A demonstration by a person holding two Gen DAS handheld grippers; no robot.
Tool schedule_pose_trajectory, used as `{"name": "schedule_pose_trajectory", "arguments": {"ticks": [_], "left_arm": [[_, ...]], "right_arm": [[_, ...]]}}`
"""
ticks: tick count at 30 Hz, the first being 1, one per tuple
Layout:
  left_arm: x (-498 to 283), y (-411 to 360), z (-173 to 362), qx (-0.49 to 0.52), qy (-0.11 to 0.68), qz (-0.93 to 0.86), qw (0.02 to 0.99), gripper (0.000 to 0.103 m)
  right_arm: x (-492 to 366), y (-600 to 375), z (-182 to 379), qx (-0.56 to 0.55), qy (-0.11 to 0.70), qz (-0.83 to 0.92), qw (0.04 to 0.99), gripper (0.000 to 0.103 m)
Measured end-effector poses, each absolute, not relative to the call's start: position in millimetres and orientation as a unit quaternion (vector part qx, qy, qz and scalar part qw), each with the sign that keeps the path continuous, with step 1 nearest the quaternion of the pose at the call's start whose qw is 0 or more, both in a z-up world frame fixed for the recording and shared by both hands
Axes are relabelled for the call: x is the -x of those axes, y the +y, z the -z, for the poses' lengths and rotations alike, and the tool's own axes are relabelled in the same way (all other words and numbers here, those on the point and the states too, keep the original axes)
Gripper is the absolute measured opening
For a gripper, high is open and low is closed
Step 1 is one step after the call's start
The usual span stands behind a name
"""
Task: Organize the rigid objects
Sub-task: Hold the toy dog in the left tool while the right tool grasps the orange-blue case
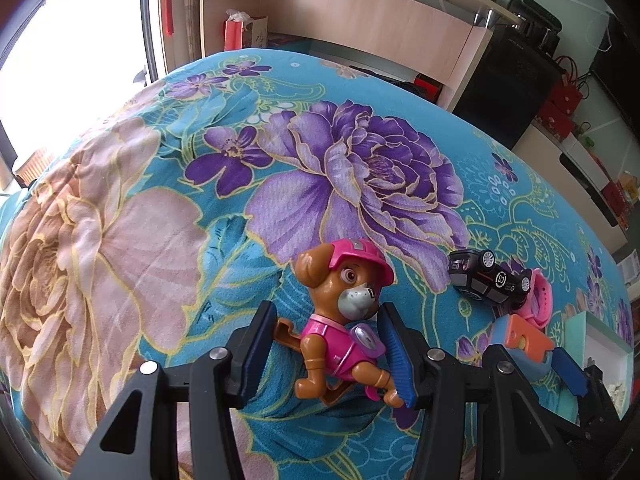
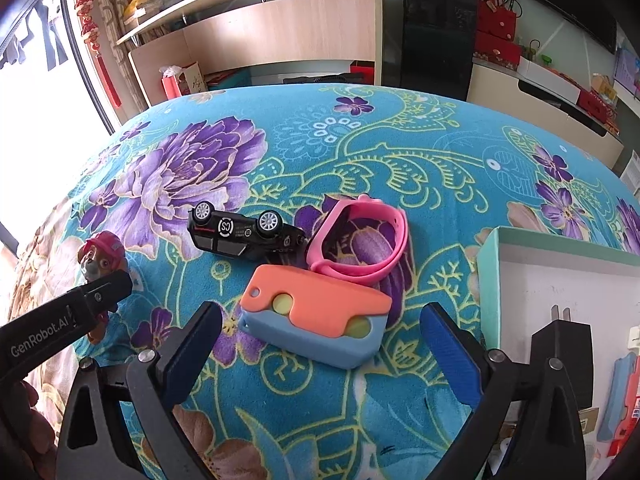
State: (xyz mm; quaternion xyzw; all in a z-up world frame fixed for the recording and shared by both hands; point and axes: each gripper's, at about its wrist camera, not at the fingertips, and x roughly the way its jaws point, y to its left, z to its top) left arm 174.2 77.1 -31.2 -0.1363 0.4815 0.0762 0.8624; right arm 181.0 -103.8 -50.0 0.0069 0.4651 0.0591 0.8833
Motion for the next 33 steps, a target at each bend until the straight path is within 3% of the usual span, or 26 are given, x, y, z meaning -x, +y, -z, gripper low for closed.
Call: {"name": "schedule_pose_trajectory", "arguments": {"ticks": [19, 21, 24, 33], "left_arm": [[-176, 75, 33, 0.129, 0.486, -0.076, 0.861, 0.055], [-176, 75, 33, 0.129, 0.486, -0.076, 0.861, 0.056], [-176, 75, 33, 0.129, 0.486, -0.076, 0.861, 0.056], [-174, 75, 30, 0.133, 0.477, -0.066, 0.866, 0.053]], "right_arm": [[-185, -91, 58, 0.031, 0.462, -0.051, 0.885, 0.099], [-184, -91, 57, 0.026, 0.46, -0.051, 0.886, 0.088], [-183, -98, 54, 0.013, 0.457, -0.04, 0.888, 0.078], [-180, -105, 50, -0.014, 0.456, -0.045, 0.889, 0.078]]}}
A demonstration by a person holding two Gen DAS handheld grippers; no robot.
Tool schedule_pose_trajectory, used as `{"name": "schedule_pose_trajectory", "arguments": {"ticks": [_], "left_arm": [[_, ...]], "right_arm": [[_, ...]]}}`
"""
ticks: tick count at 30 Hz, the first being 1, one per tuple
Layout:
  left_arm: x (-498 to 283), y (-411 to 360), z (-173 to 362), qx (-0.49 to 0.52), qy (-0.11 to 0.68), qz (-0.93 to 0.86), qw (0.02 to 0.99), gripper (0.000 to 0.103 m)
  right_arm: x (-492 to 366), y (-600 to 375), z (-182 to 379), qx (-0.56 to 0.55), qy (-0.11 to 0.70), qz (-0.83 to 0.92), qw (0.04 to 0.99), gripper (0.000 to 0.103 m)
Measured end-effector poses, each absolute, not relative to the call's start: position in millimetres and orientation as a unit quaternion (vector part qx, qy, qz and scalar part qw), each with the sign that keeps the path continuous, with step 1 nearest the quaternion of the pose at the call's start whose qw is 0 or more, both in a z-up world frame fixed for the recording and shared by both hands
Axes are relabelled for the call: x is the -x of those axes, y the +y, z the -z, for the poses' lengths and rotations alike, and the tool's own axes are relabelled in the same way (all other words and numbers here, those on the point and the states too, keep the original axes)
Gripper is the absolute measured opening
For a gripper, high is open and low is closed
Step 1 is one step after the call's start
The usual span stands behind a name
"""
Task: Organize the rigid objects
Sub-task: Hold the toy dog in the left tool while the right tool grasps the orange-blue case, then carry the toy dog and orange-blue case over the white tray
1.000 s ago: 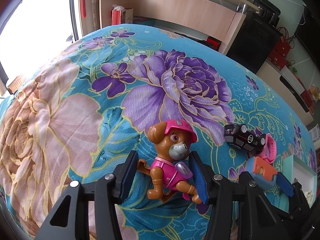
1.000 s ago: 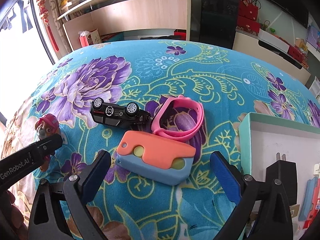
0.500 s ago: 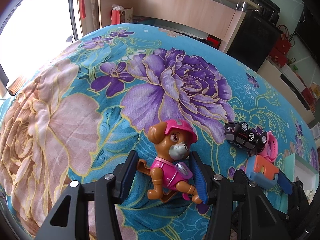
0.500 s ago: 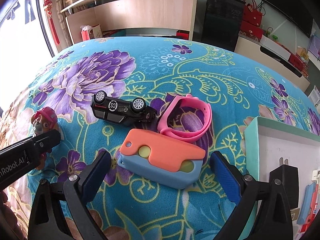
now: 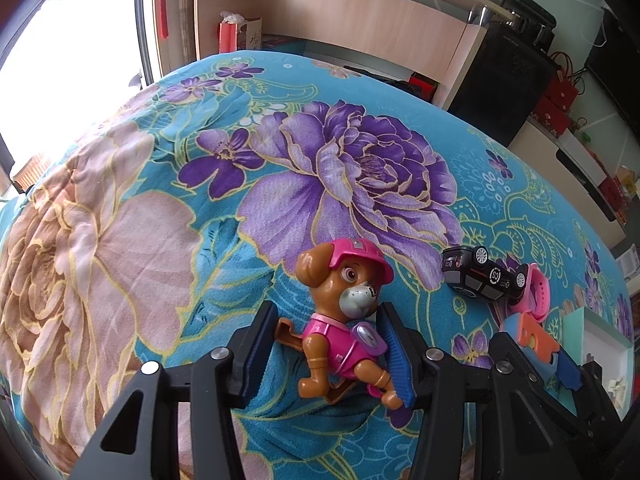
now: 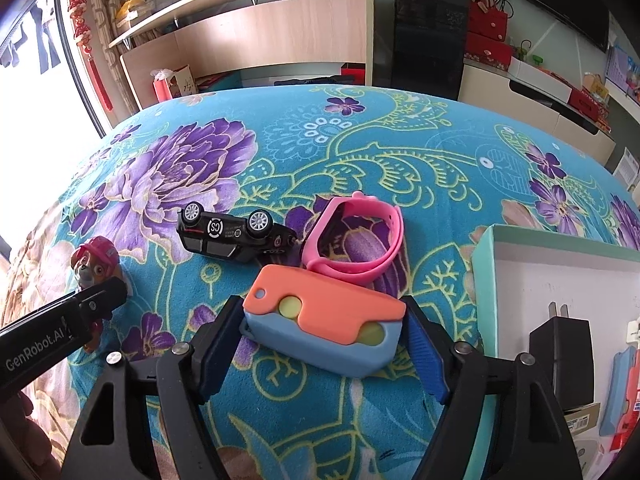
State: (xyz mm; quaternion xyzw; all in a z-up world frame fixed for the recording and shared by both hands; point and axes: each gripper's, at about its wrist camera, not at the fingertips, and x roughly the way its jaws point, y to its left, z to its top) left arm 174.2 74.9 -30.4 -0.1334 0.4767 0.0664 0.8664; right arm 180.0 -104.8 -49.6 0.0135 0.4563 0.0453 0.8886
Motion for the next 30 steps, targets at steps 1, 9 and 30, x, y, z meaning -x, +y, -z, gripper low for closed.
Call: {"name": "schedule_pose_trajectory", "arguments": {"ticks": [1, 9, 30], "left_arm": [[-174, 74, 29, 0.134, 0.474, -0.065, 0.868, 0.053], [-166, 66, 8, 0.132, 0.445, -0.049, 0.884, 0.053], [-156, -57, -32, 0.033, 0.391, 0.075, 0.917, 0.053]], "right_arm": [[-178, -107, 47, -0.022, 0.456, -0.049, 0.888, 0.078], [-164, -116, 17, -0.037, 0.421, -0.047, 0.905, 0.078], [-136, -211, -23, -0.061, 0.382, 0.047, 0.921, 0.078]]}}
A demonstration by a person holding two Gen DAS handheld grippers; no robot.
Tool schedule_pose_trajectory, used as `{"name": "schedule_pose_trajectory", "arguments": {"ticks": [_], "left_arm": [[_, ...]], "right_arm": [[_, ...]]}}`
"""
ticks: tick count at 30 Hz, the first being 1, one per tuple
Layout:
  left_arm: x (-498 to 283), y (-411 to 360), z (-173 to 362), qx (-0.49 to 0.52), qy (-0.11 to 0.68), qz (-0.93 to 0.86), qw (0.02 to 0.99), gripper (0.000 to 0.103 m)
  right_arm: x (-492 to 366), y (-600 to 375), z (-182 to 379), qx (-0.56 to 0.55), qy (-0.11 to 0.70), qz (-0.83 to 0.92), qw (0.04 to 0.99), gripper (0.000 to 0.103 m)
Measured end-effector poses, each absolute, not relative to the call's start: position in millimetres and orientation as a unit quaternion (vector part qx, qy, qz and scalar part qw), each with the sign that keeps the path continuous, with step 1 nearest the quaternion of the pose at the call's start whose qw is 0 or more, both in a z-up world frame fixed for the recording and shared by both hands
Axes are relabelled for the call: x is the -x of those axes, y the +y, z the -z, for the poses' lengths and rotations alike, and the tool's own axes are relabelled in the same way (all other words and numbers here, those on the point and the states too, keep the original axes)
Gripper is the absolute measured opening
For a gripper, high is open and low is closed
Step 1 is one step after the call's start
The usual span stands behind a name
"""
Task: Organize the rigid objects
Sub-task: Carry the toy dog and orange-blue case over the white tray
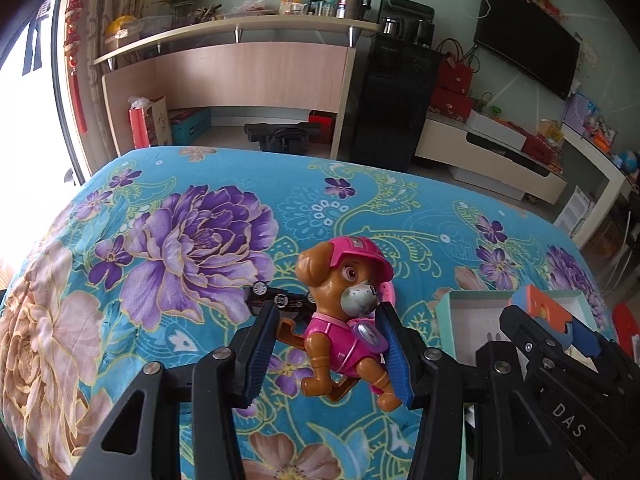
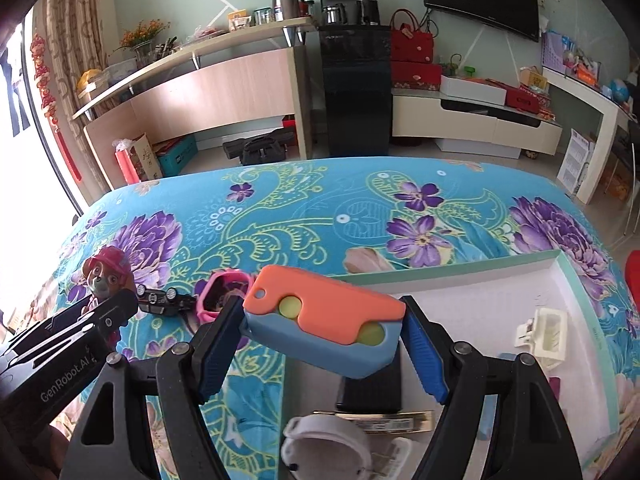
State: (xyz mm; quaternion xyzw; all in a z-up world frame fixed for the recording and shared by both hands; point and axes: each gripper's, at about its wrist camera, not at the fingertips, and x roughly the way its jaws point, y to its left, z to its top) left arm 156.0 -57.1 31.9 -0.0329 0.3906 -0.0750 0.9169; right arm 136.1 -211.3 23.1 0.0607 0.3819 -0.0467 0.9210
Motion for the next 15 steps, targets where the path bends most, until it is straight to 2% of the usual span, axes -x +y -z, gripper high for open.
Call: {"name": "schedule_pose_trajectory", "arguments": {"ticks": [8, 15], "left_arm": [[-131, -142, -34, -0.028, 0.372, 0.17, 0.912, 0.053], [-118, -180, -29, -0.06, 0.362, 0.204, 0.907, 0.053]], "right_arm": [[-120, -280, -19, -0.107, 0.39, 0.119, 0.907, 0.078], [-100, -332, -14, -0.151, 0.393, 0.173, 0.89, 0.078]]}}
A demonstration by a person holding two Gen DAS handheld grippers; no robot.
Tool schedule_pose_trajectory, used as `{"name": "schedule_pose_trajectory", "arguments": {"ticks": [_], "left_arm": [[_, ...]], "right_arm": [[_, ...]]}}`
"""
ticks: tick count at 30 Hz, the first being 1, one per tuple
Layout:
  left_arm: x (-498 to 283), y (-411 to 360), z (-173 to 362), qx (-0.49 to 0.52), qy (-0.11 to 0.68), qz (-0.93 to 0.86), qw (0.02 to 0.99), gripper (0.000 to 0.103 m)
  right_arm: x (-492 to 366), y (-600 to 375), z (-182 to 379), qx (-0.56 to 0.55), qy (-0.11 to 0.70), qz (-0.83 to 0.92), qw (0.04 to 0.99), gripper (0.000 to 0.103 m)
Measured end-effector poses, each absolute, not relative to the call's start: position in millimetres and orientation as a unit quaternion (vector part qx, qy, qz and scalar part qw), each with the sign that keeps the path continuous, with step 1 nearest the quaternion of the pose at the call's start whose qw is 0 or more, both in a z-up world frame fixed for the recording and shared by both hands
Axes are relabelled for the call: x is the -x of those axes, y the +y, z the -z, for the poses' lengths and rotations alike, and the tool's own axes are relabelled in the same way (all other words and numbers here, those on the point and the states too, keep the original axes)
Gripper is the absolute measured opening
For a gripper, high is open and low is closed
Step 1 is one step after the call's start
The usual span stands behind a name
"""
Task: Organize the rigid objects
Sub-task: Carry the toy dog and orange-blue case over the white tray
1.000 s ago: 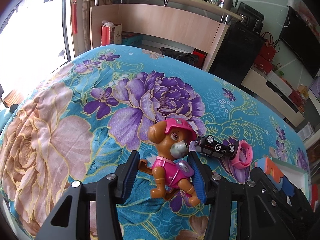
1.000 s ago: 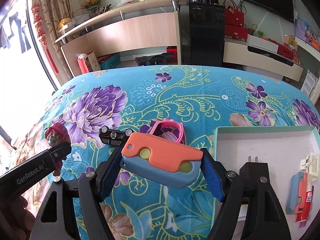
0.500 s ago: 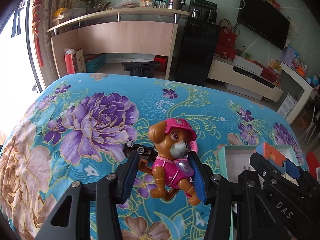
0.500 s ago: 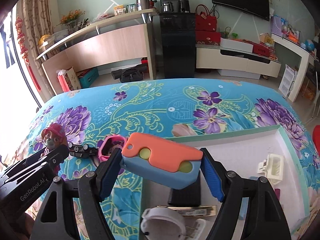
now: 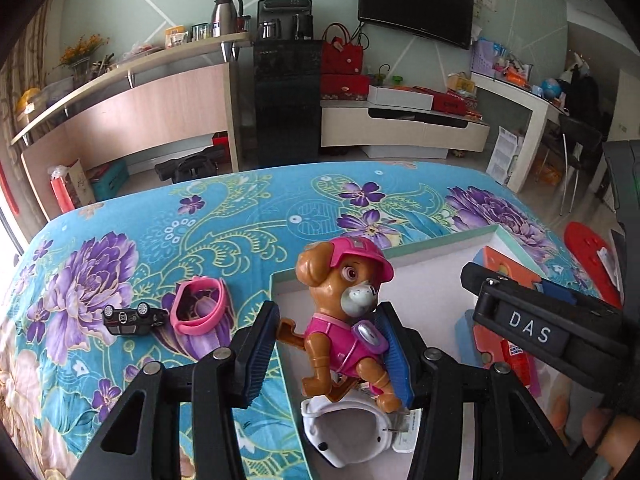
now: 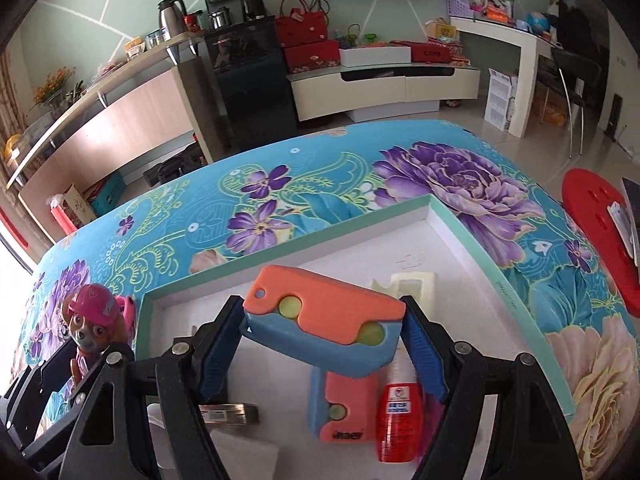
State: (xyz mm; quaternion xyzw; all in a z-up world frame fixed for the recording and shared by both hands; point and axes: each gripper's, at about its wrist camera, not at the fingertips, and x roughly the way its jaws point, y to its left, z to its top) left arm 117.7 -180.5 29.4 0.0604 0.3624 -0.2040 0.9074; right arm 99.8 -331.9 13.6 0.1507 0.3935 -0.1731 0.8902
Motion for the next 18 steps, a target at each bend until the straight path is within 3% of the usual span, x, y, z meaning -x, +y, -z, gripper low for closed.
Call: {"name": "schedule_pose_trajectory", "arguments": {"ticks": [18], "left_arm": [[-105, -214, -11, -0.092, 0.37, 0.238, 0.893, 0.053]], "right_arm": [[-89, -357, -5, -0.169, 0.405, 0.186, 0.879, 0.078]]}}
